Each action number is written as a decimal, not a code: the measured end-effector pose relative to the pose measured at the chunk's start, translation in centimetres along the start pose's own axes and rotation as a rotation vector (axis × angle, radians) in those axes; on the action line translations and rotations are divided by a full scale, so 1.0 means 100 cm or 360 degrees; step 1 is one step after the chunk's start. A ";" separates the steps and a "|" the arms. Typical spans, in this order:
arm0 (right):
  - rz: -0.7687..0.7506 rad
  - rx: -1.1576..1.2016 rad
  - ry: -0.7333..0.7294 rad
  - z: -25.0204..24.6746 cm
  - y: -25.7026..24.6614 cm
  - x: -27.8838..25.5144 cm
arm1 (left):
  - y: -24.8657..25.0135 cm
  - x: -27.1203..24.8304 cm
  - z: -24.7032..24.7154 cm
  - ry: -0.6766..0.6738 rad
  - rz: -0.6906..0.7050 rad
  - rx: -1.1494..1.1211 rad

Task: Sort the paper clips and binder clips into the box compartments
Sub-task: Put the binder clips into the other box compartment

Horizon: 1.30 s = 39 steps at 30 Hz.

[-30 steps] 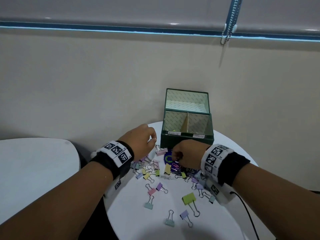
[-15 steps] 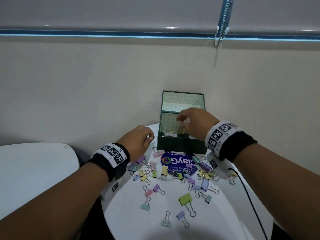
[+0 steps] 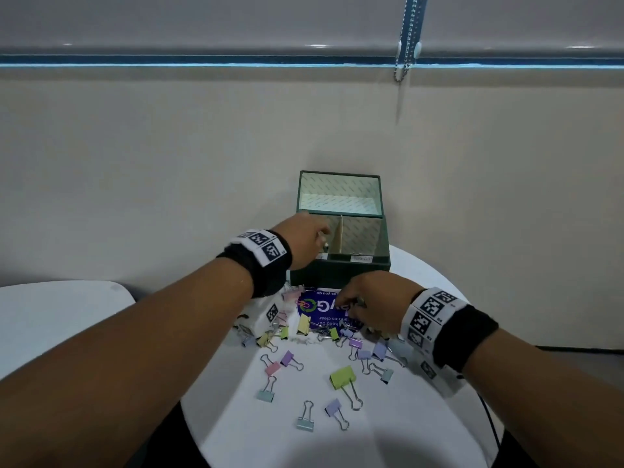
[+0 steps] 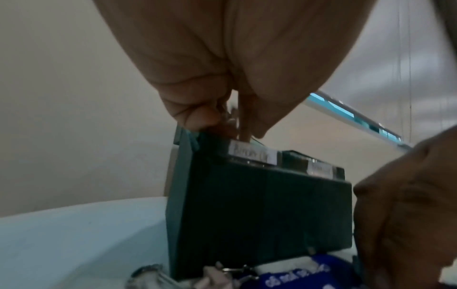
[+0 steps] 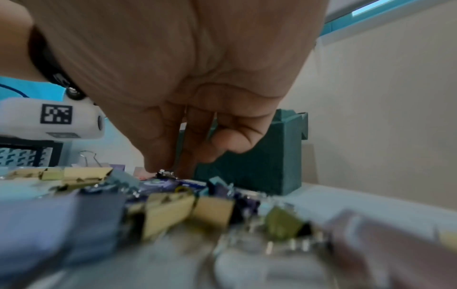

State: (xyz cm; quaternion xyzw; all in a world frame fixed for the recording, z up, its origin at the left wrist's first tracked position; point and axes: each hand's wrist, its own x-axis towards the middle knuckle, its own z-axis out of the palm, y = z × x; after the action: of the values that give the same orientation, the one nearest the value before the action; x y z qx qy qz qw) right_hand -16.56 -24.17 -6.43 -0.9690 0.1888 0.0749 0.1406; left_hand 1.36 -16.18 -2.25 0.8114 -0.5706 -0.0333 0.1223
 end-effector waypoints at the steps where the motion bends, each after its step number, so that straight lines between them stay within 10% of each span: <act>1: 0.0001 0.0012 0.0002 0.002 0.000 0.001 | 0.003 0.001 0.001 -0.0054 0.0007 0.0085; 9: 0.0033 0.0022 0.0020 0.006 0.000 0.000 | -0.024 -0.046 -0.019 0.0254 0.0042 -0.0136; 18: -0.0036 0.0287 0.0360 0.005 -0.001 -0.007 | -0.078 -0.119 -0.012 -0.0580 -0.0390 0.0159; 30: 0.0040 0.0241 0.0104 0.008 -0.005 -0.003 | -0.077 -0.129 0.007 -0.0398 -0.0306 0.0158; 39: -0.0026 0.0085 0.0144 0.013 -0.002 0.002 | -0.087 -0.122 -0.009 -0.0286 -0.0702 -0.0357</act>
State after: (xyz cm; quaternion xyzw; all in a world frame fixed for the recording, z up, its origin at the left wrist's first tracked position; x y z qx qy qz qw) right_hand -16.40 -23.65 -7.64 -0.9688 0.1889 0.0248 0.1584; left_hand 5.31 -1.89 -4.52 0.8912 -0.3813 -0.1943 0.1502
